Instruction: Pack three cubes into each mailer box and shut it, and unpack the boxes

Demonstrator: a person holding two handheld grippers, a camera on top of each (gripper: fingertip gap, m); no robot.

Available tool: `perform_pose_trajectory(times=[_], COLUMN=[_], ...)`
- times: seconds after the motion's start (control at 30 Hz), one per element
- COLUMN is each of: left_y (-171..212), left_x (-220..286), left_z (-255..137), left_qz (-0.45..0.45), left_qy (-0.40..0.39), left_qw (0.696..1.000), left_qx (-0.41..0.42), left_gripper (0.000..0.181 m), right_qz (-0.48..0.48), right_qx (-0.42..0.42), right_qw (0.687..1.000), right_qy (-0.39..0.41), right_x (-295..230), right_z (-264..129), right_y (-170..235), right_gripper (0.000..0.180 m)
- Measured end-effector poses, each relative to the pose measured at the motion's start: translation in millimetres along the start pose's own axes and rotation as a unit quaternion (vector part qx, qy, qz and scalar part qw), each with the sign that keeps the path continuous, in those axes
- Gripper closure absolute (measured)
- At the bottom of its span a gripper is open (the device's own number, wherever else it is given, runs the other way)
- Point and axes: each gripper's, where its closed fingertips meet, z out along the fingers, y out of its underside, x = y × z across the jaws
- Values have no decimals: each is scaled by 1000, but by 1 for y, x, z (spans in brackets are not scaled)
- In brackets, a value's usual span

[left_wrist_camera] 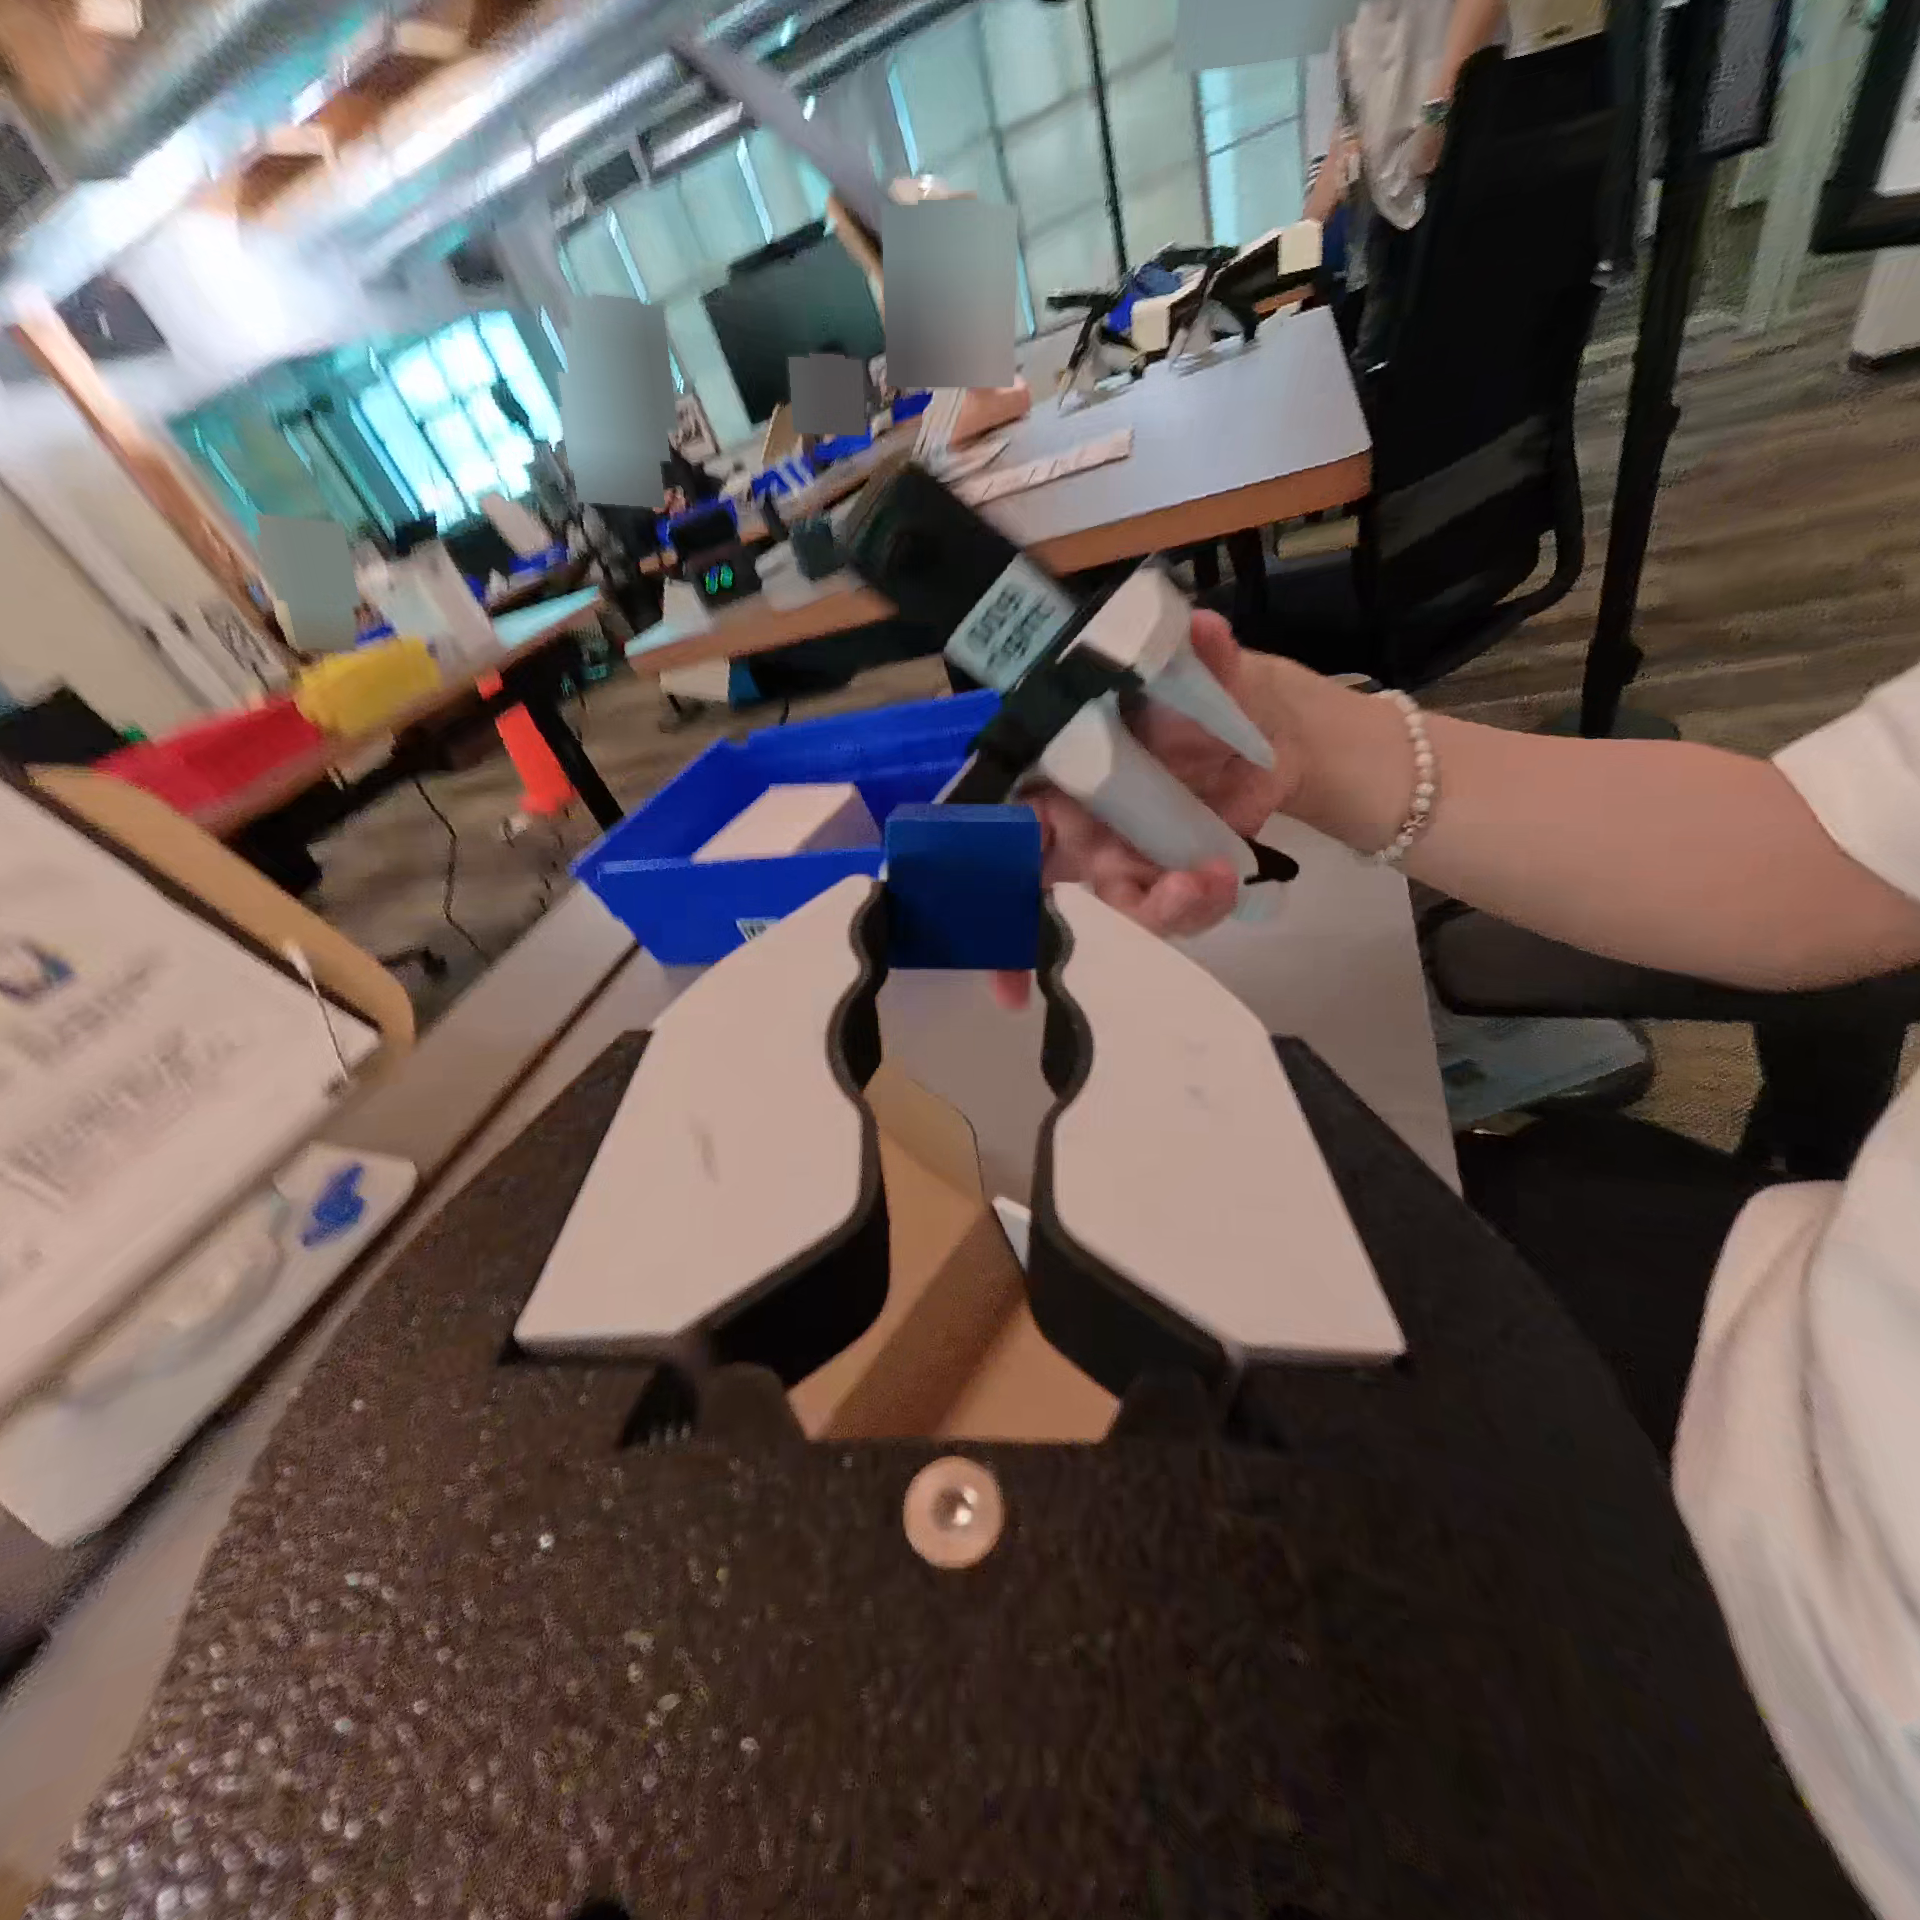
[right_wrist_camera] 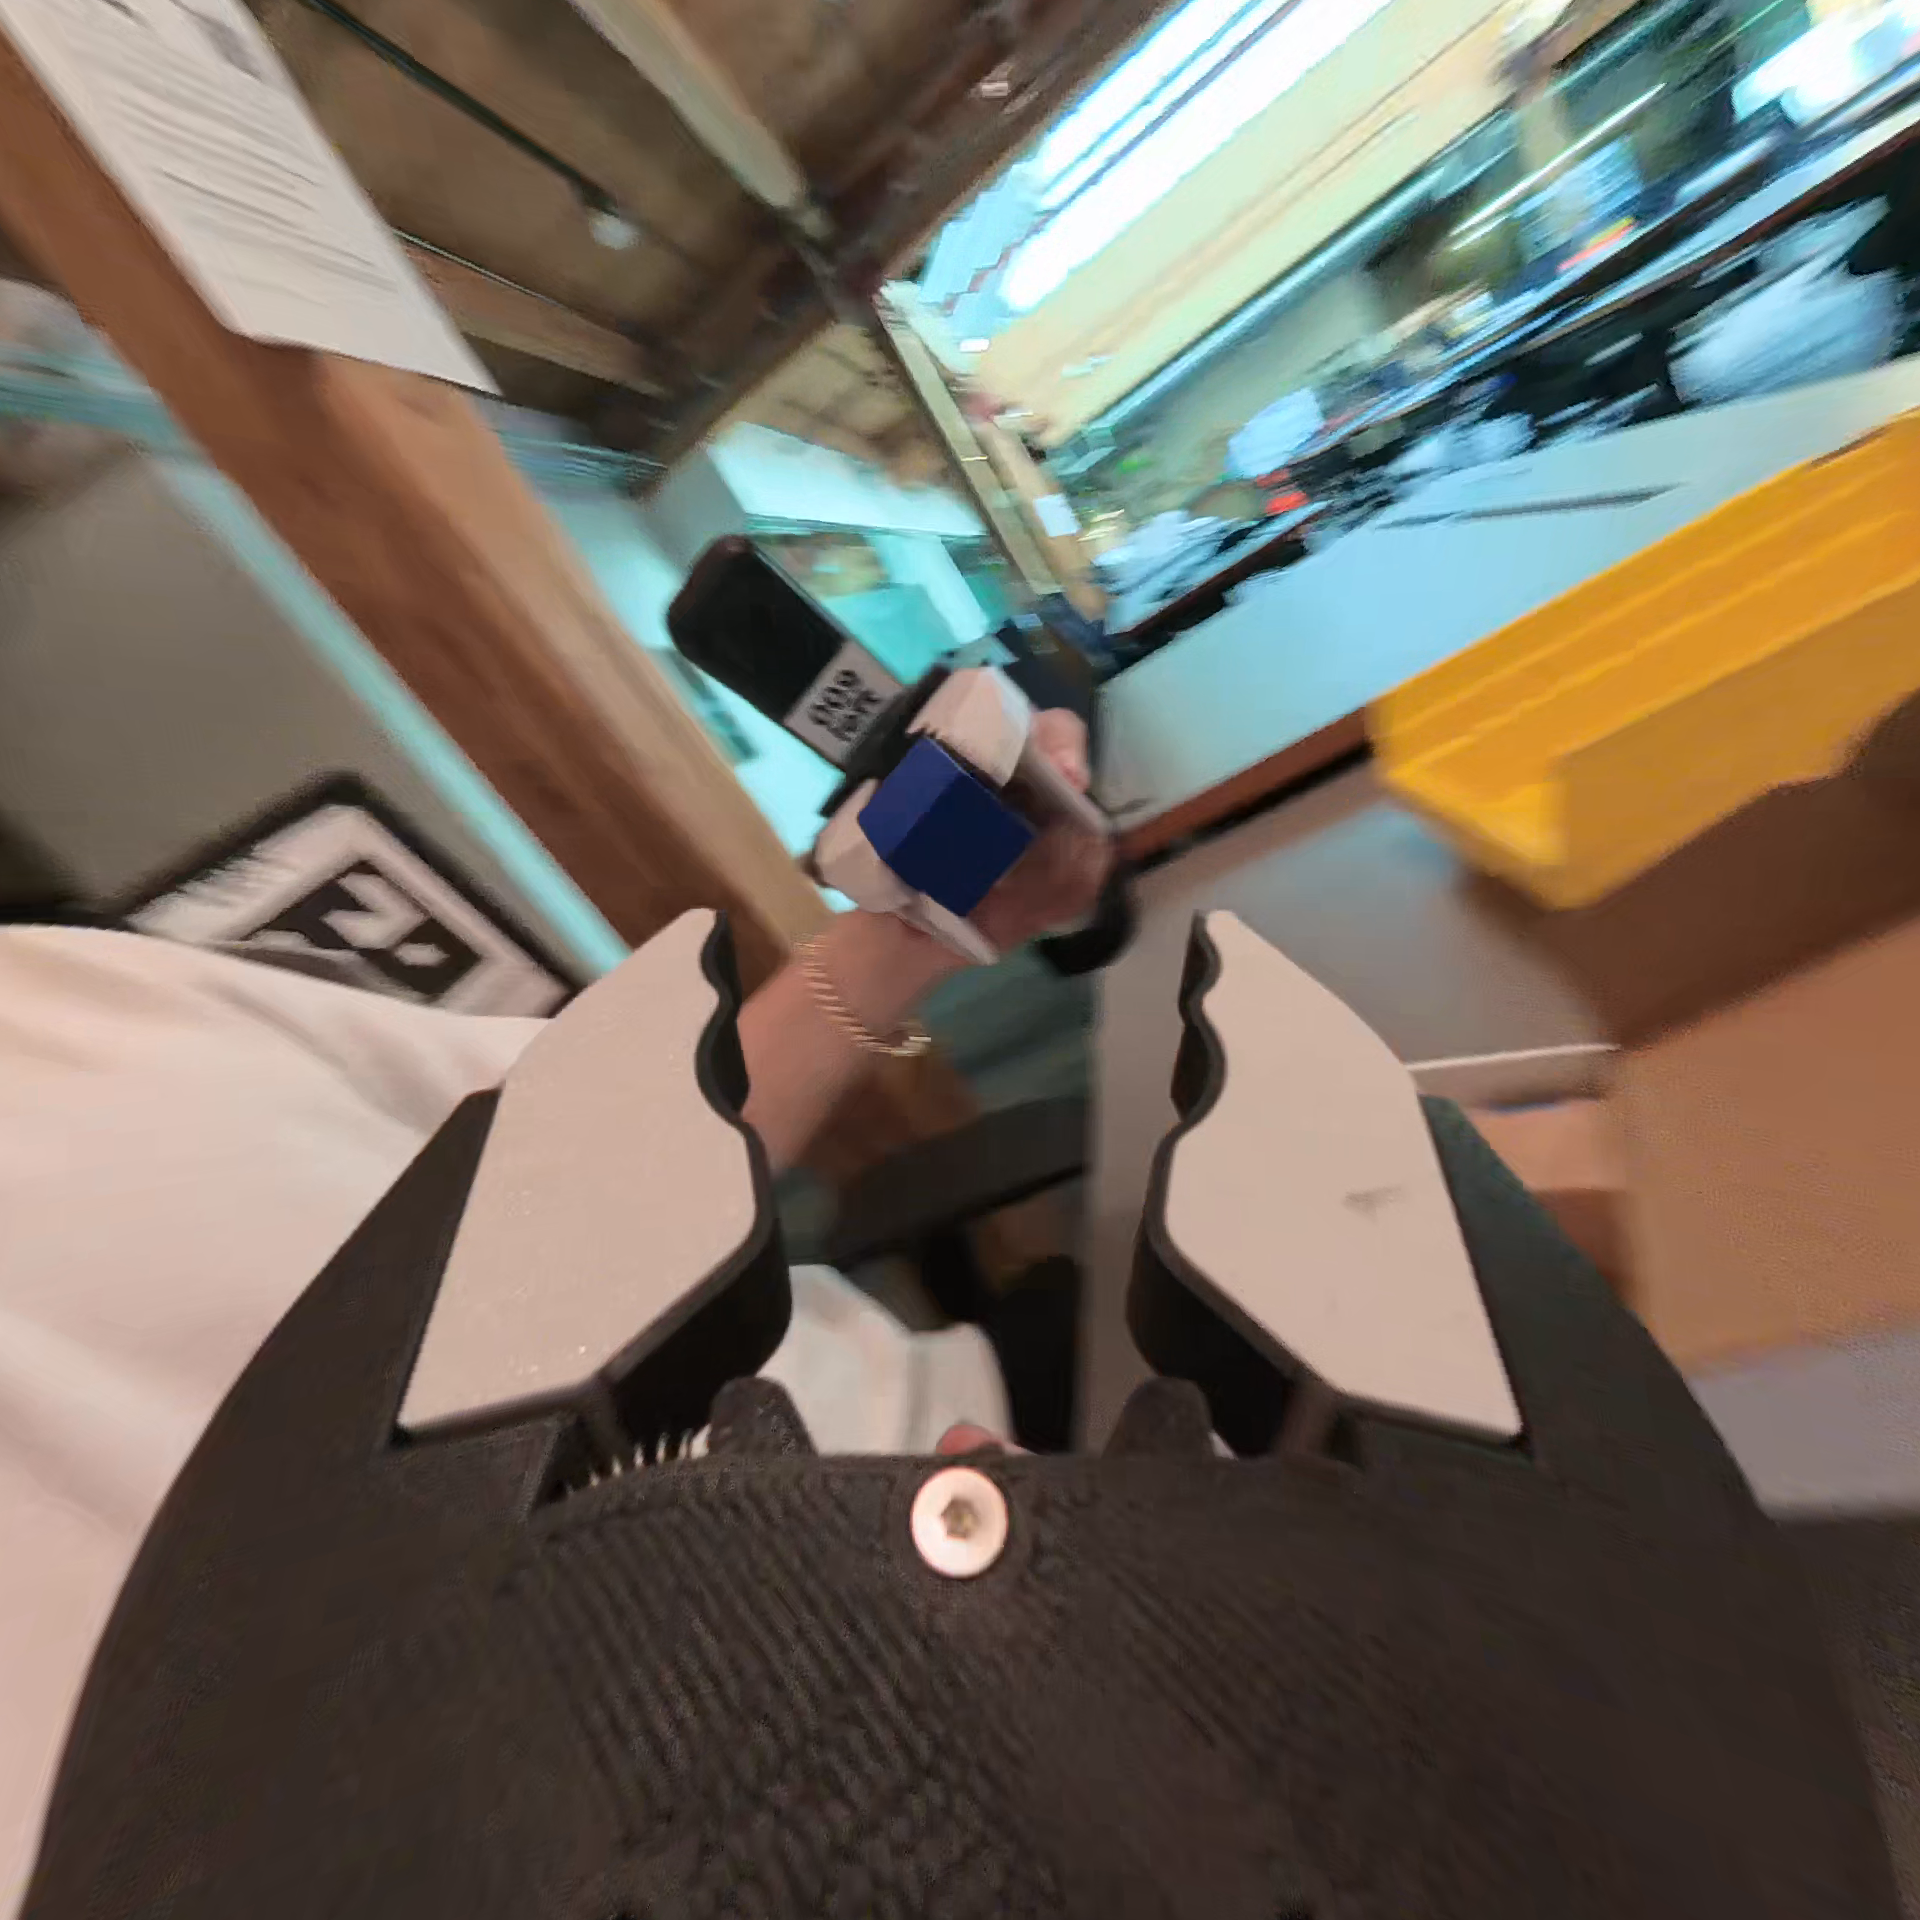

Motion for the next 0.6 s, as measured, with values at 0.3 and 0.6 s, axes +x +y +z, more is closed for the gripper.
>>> perform_pose_trajectory(times=[0.3, 0.6], left_y=[4, 25], left_x=[15, 2], left_z=[-3, 4], left_qz=[82, 65], left_qy=[11, -59], left_qw=[997, 996], left_qx=[-3, -32], left_gripper=[154, 152], right_qz=[155, 123], right_qx=[-14, 12], right_qw=[975, 987], right_qy=[-157, -102], right_x=[-20, 6], right_z=[42, 38], right_y=[22, 15], right_gripper=[144, 150])
